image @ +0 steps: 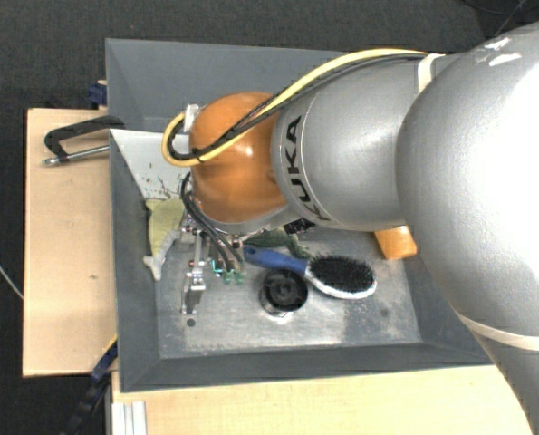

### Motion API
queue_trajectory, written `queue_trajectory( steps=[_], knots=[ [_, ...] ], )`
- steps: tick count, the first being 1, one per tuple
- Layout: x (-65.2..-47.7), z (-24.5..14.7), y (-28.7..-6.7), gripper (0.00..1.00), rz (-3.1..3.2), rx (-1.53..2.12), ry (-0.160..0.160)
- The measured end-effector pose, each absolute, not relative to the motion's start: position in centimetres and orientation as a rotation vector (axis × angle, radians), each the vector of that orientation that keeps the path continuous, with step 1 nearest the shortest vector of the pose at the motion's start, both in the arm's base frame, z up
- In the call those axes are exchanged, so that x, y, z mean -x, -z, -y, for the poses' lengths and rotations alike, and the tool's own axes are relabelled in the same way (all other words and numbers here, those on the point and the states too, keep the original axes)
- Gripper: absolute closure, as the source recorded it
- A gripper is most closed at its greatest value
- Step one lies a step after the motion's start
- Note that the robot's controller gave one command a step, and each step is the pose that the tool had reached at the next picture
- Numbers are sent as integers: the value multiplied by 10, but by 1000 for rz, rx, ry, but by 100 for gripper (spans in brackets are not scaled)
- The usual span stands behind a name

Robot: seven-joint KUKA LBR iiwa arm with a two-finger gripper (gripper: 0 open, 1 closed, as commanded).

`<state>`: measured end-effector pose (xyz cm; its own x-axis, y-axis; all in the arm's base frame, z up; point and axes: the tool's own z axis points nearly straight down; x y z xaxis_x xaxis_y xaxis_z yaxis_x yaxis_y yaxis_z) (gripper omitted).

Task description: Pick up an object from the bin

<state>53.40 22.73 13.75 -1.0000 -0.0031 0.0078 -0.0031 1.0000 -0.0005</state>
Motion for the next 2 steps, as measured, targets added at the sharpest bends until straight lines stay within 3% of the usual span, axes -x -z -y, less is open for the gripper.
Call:
queue_trajectory(
  steps=[1,2],
  knots=[
    [-566,-136,-112,0,3132,-236,-5],
    [-557,-84,-77,0,3143,165,25]
  ],
)
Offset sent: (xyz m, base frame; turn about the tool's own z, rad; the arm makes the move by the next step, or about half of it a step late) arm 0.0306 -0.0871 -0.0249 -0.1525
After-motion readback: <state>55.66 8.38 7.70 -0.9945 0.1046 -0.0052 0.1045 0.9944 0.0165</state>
